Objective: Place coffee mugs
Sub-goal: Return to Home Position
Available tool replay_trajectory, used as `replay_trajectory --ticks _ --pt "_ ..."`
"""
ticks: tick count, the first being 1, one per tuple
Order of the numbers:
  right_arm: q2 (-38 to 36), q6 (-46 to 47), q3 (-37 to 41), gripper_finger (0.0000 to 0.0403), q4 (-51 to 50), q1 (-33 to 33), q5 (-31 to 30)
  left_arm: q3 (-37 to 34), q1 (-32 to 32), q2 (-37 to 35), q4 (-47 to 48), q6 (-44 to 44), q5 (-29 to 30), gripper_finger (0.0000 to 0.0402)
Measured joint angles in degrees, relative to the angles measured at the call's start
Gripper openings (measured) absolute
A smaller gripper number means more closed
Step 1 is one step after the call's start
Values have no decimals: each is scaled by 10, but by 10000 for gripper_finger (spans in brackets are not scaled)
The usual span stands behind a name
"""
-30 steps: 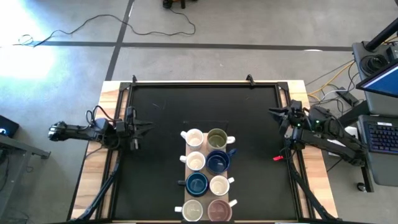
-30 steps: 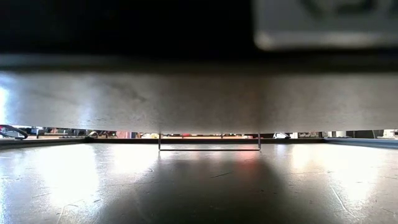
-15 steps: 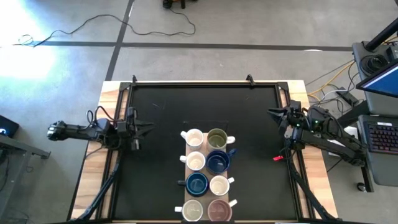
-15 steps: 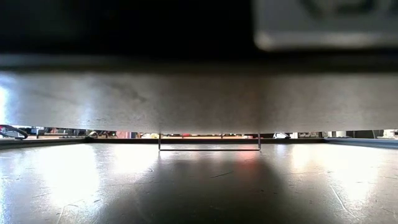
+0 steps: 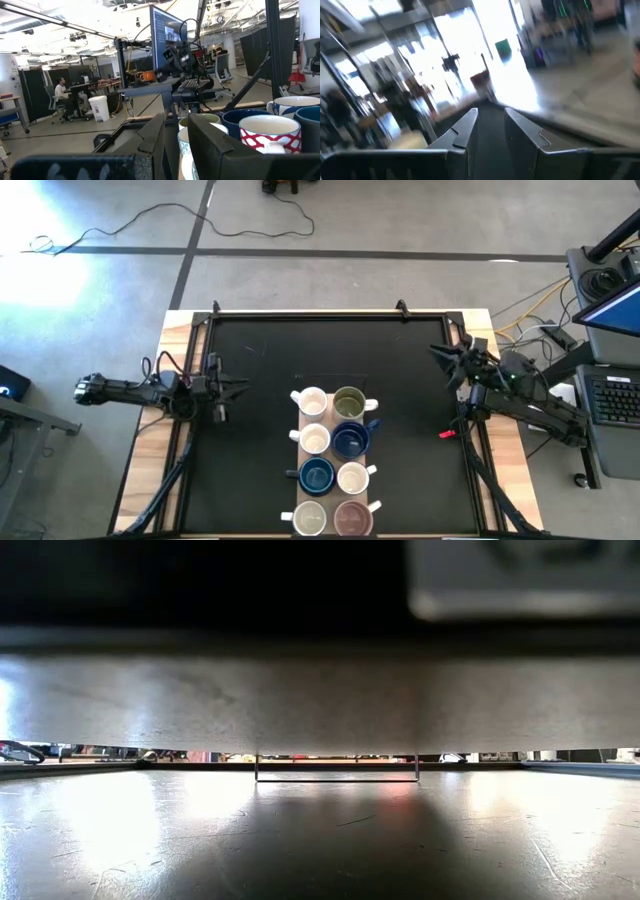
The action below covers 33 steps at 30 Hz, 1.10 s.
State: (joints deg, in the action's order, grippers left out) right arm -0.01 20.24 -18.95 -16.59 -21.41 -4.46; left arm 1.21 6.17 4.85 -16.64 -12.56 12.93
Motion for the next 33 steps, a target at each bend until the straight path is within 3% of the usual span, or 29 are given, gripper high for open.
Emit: replay_trajectory --ticks 4,10,20,33 --pt "0 -2 47 84 165 0 38 0 0 5 0 0 0 68" --pt "0 -21 114 84 316 0 122 0 0 12 0 0 0 68" --pt "0 -43 171 84 384 0 126 0 0 20 0 0 0 68" --pt "0 -119 172 84 384 0 124 0 0 25 0 0 0 68"
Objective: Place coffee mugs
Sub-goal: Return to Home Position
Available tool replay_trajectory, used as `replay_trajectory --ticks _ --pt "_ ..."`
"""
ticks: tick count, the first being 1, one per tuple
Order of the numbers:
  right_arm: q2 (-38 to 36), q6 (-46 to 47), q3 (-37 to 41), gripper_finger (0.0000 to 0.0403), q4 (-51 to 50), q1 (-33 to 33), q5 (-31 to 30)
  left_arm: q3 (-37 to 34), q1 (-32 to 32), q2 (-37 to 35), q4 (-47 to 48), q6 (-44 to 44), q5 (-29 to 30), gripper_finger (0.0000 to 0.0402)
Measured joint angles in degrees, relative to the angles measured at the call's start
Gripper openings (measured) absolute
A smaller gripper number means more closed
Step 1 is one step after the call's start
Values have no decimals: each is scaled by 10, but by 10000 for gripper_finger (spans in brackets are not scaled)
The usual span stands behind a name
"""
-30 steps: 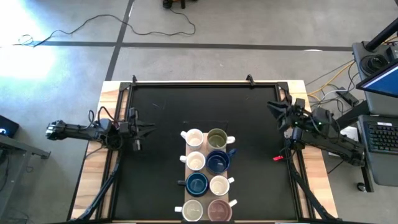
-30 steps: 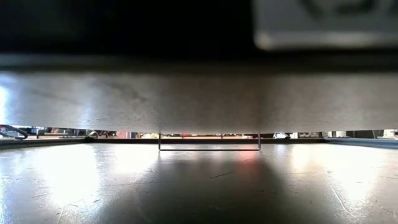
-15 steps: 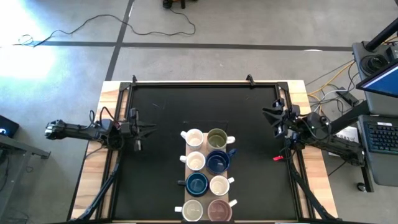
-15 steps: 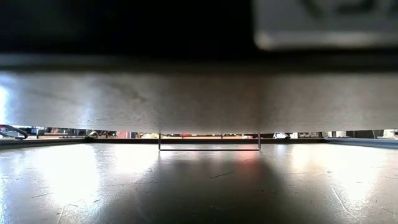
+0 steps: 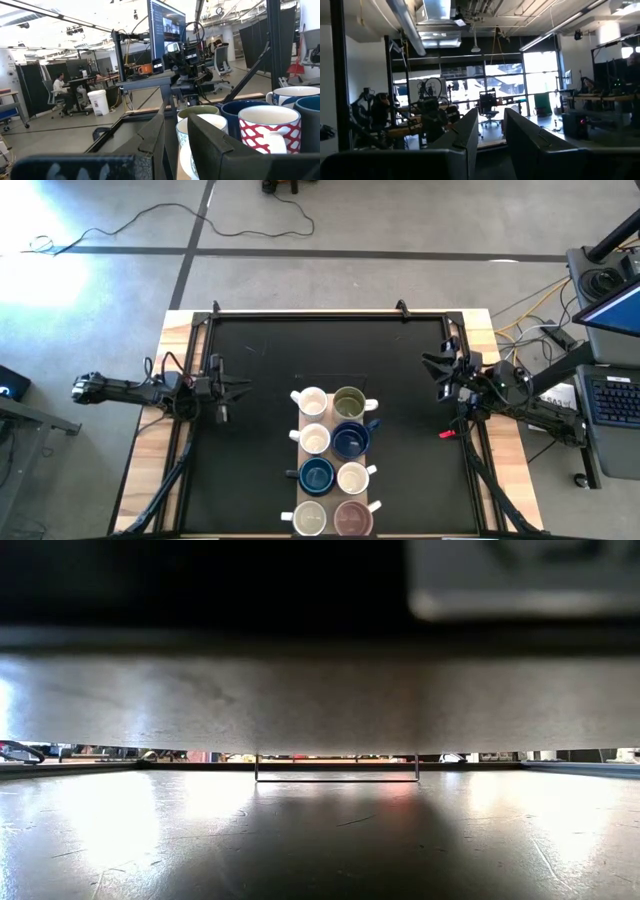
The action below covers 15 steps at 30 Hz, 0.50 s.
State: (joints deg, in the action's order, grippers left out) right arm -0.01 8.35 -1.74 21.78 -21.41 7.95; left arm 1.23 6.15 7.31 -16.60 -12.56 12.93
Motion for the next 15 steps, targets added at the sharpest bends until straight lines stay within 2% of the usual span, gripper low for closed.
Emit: replay_trajectory --ticks 6,15 --pt "9 -29 0 84 0 0 0 0 0 3 0 0 0 68" --pt "28 -9 0 84 -5 0 0 0 0 11 0 0 0 68"
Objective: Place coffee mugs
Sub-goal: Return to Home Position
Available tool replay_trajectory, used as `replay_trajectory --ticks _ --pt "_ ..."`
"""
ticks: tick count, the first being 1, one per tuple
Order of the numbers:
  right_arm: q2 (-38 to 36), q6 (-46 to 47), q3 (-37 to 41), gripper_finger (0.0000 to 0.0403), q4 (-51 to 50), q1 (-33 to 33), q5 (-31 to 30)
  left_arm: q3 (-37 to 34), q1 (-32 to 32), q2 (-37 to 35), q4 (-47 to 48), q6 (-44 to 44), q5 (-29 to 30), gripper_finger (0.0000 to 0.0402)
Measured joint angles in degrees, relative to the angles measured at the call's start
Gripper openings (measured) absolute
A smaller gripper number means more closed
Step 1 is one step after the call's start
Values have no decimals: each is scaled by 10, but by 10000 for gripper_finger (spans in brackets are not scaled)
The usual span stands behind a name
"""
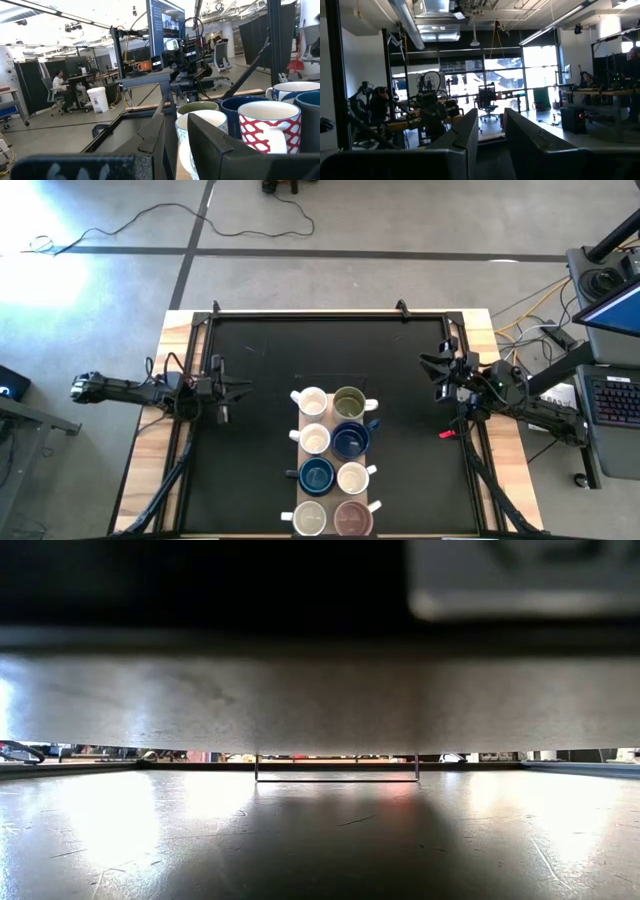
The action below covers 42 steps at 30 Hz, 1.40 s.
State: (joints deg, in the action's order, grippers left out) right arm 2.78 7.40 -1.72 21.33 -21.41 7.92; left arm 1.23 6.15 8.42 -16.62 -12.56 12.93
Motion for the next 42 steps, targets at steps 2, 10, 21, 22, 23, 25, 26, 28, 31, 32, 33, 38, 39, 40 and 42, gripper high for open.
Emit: replay_trajectory --ticks 2,10,21,22,23,25,26,28,31,32,33,38,39,40,42 --pt "0 0 0 84 -1 0 0 0 0 3 0 0 0 68" --pt "0 0 0 84 0 0 0 0 0 12 0 0 0 68" --pt "0 0 0 84 0 0 0 0 0 22 0 0 0 68" --pt "0 0 0 84 0 0 0 0 0 23 0 0 0 68" --pt "0 0 0 84 0 0 0 0 0 24 0 0 0 68" --pt "0 0 0 84 0 0 0 0 0 25 0 0 0 68" --pt "0 0 0 84 0 0 0 0 0 25 0 0 0 68" --pt "0 0 0 84 0 0 0 0 0 26 0 0 0 68" --pt "0 0 0 84 0 0 0 0 0 26 0 0 0 68" --pt "0 0 0 84 0 0 0 0 0 26 0 0 0 68" --pt "0 0 0 84 0 0 0 0 0 26 0 0 0 68" --pt "0 0 0 84 0 0 0 0 0 28 0 0 0 68" --pt "0 0 0 84 0 0 0 0 0 29 0 0 0 68" --pt "0 0 0 84 0 0 0 0 0 29 0 0 0 68" --pt "0 0 0 84 0 0 0 0 0 30 0 0 0 68"
